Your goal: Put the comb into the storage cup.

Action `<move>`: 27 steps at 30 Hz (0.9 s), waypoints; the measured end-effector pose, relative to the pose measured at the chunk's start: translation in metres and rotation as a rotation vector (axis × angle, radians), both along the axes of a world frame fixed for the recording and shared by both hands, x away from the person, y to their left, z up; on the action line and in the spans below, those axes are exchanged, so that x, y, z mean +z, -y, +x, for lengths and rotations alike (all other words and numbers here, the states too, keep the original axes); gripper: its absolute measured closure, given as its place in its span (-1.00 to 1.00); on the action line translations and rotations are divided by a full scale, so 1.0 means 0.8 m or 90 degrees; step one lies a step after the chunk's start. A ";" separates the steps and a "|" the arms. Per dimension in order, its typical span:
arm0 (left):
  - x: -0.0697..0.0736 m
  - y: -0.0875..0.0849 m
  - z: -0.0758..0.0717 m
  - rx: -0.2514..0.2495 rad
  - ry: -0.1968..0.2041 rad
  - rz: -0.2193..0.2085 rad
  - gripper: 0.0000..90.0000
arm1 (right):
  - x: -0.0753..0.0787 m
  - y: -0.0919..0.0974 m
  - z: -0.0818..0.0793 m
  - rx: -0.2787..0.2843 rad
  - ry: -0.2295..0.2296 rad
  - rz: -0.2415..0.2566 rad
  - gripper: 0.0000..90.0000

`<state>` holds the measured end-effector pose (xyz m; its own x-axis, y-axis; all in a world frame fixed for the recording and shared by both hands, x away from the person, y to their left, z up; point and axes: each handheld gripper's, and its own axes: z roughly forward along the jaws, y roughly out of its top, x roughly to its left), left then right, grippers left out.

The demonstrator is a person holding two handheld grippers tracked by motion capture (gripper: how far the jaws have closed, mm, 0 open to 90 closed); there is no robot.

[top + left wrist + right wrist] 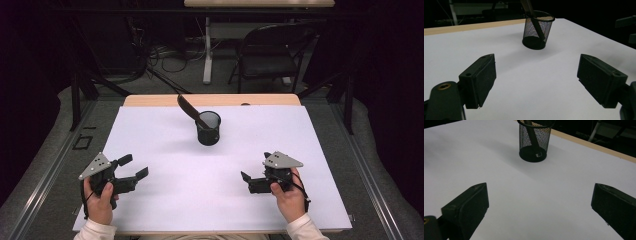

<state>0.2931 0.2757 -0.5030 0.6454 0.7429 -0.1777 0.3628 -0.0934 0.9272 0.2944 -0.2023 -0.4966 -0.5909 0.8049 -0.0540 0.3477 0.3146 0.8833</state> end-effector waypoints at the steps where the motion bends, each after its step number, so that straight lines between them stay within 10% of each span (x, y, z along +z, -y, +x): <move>1: -0.001 0.000 0.000 0.000 0.001 0.001 -0.64 | -0.002 0.003 -0.001 -0.005 -0.001 0.002 -0.97; 27: -0.018 -0.001 0.006 -0.002 -0.013 0.013 -0.64 | -0.035 0.055 -0.004 -0.093 0.005 0.043 -0.97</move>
<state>0.2983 0.2762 -0.5171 0.6440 0.7445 -0.1761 0.3815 -0.1130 0.9175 0.2914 -0.2461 -0.5250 -0.4670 0.8843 -0.0010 0.3789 0.2012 0.9033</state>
